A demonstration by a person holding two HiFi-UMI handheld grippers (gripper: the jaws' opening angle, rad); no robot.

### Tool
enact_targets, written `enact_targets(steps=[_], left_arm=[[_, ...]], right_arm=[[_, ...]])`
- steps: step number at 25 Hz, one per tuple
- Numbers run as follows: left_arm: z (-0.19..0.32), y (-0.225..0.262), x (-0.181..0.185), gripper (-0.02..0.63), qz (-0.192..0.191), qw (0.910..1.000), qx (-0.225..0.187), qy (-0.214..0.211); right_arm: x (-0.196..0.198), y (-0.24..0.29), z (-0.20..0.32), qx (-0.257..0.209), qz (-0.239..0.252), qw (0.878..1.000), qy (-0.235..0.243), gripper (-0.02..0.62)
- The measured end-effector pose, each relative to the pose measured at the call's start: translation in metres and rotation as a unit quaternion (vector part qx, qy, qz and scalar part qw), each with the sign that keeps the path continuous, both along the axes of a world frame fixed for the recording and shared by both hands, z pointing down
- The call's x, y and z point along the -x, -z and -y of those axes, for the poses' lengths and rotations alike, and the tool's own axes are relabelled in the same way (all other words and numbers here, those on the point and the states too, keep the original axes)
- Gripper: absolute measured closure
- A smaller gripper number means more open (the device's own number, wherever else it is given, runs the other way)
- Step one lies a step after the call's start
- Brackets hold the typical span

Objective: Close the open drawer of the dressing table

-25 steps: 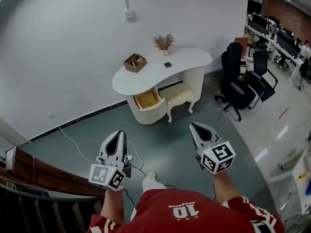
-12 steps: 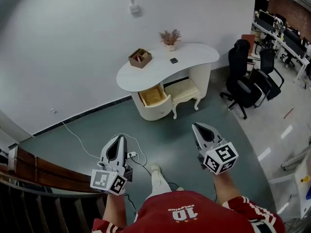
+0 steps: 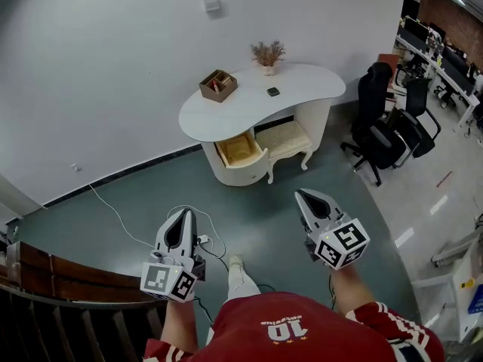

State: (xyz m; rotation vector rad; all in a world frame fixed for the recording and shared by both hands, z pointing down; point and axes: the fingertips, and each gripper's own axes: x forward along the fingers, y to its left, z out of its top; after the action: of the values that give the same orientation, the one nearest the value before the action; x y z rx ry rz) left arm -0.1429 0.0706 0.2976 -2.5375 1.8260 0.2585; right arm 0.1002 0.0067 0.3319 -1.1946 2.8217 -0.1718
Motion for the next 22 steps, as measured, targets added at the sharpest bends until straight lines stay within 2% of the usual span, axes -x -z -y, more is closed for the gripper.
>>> enact_targets(steps=[5,12,13,14,15,18,22], left_arm=[[0.043,-0.007,0.027,0.601,-0.017,0.9998,0.006,-0.007],[0.123,0.005,0.068,0.601,-0.008,0.9988,-0.003,-0.048],[0.134,0.005,0.072,0.601,-0.008,0.9983,-0.003,-0.057],[0.143,0.006,0.075,0.601,-0.007,0.9977,-0.004,-0.067],[0.152,0.007,0.076,0.601,-0.005,0.9971,-0.005,-0.076],[0.177,0.008,0.083,0.601,-0.001,0.9946,-0.007,-0.103],[0.205,0.002,0.093,0.601,-0.003,0.9906,-0.004,-0.136]], right_arm=[[0.027,0.003,0.042,-0.005,-0.003,1.000,-0.011,0.592],[0.078,0.024,0.094,-0.024,-0.006,1.000,-0.019,0.588],[0.086,0.024,0.099,-0.022,-0.009,1.000,-0.012,0.523],[0.094,0.024,0.104,-0.021,-0.017,1.000,-0.004,0.484],[0.101,0.024,0.108,-0.021,-0.026,0.999,0.000,0.474],[0.120,0.021,0.123,-0.023,-0.041,0.999,0.002,0.375],[0.138,0.006,0.150,-0.016,-0.052,0.998,-0.028,0.368]])
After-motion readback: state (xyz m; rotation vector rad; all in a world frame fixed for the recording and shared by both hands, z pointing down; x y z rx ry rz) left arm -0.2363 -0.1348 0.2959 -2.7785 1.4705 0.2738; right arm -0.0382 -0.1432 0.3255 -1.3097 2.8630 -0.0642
